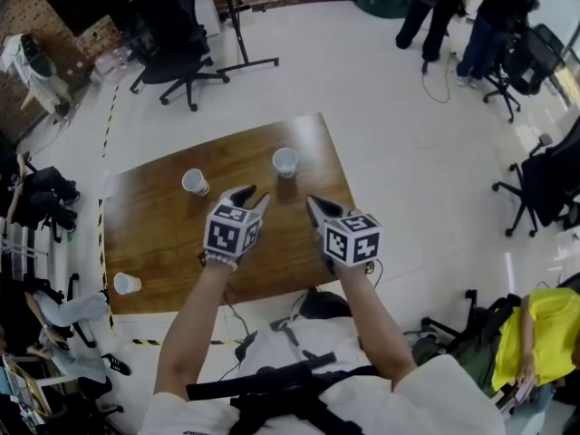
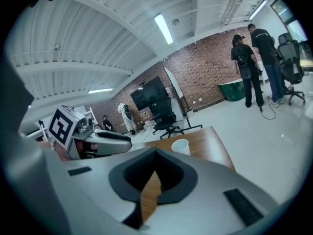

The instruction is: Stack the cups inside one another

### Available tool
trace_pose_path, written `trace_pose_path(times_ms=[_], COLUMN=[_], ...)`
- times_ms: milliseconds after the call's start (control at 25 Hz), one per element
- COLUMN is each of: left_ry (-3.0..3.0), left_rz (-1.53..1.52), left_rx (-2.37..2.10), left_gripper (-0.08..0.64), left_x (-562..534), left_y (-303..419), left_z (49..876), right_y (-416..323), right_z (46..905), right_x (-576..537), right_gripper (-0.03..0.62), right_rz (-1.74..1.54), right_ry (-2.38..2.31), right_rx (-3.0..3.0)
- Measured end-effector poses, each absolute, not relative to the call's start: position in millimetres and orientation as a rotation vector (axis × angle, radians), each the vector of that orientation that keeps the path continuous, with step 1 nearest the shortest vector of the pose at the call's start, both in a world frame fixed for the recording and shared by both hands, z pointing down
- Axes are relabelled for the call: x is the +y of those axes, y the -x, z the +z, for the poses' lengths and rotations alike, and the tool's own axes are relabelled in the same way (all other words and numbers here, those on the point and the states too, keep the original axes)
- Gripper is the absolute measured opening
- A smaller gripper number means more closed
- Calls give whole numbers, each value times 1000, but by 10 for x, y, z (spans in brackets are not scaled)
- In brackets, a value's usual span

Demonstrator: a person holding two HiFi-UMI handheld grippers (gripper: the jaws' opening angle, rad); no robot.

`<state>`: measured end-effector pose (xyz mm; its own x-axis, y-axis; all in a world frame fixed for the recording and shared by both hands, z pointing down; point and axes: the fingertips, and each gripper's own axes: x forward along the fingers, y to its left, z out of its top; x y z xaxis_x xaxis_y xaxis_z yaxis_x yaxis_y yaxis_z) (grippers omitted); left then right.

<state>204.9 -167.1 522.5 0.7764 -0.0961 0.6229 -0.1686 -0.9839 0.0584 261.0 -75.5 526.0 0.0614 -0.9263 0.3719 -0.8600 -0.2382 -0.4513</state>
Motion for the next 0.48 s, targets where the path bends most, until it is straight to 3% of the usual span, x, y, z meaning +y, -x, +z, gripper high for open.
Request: trace_pose_path(times_ms=[480], left_ry=[-2913], left_rz=[1341], left_rx=[4], left_gripper=[164], left_x=[-1830], left_y=[-2874], left_z=[5721], right_y=[-3164], right_z=[5427], right_x=[-732], right_gripper=[12], right_rz=[-955], right_ry=[2225], right_rx=[1761])
